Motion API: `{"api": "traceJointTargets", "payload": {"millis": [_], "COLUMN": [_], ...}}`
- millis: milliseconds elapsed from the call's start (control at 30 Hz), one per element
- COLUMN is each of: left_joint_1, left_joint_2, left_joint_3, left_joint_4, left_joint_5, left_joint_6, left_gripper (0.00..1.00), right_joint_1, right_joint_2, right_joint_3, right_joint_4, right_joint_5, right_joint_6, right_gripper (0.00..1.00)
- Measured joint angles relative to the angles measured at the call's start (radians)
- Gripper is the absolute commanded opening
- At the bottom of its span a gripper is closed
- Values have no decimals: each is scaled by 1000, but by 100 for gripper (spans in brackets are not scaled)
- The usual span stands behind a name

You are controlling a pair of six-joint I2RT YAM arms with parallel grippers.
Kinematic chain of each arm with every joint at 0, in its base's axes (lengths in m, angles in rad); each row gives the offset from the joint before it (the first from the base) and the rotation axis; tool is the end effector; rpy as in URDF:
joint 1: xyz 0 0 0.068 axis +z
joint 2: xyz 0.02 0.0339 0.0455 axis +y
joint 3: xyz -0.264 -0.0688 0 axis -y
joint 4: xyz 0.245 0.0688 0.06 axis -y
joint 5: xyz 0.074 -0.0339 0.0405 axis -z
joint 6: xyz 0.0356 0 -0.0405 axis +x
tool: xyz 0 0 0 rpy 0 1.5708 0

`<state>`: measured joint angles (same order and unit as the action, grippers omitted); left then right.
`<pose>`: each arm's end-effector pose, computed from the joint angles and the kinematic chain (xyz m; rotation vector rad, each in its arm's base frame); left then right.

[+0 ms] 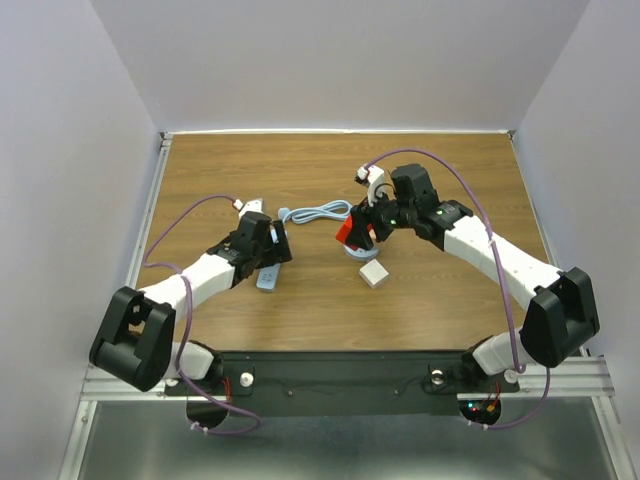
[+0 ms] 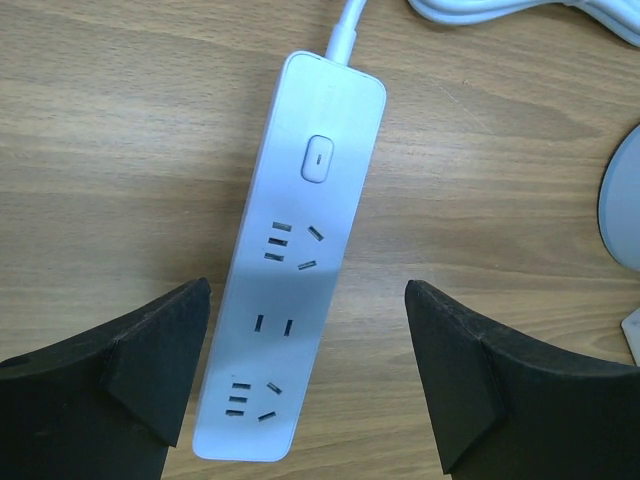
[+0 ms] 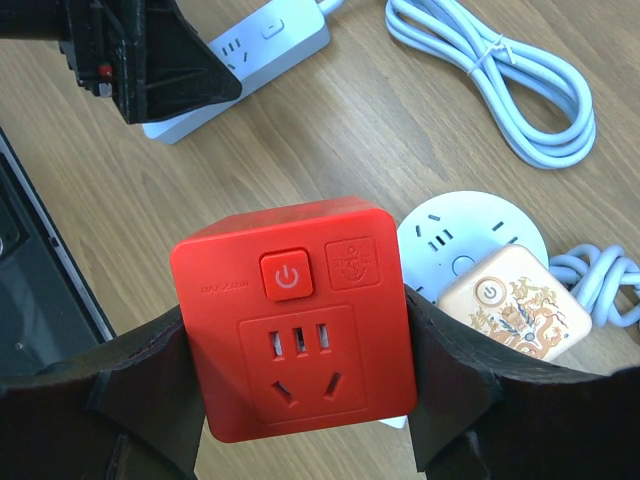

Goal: Insert the plug

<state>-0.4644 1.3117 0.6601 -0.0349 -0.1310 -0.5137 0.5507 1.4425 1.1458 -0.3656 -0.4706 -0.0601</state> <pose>0.2418 -0.1159 0.1985 -0.1268 2.2742 -0.3745 0.2655 0.1820 0.2961 -0.9275 2.0661 0.7899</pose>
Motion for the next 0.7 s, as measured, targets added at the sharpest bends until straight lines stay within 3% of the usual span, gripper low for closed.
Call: {"api": "traceJointTargets", "payload": {"millis": [400, 600, 700], "left_joint_1": [-2, -57, -85], "left_joint_2": [63, 97, 133], "left_joint_3": [-28, -27, -13], "left_joint_4": [77, 123, 147], "left_joint_5": [76, 122, 145], "left_joint_6": [-4, -4, 0], "left_gripper": [91, 91, 85], "right_joint_1": [0, 0, 0], "right_joint_2": [0, 2, 13], "right_joint_3": [0, 0, 4], "right_joint_4": [0, 0, 0], "right_joint_5": [-14, -18, -21], "right_joint_6": [-1, 0, -1], "right_gripper": [0, 0, 0]}}
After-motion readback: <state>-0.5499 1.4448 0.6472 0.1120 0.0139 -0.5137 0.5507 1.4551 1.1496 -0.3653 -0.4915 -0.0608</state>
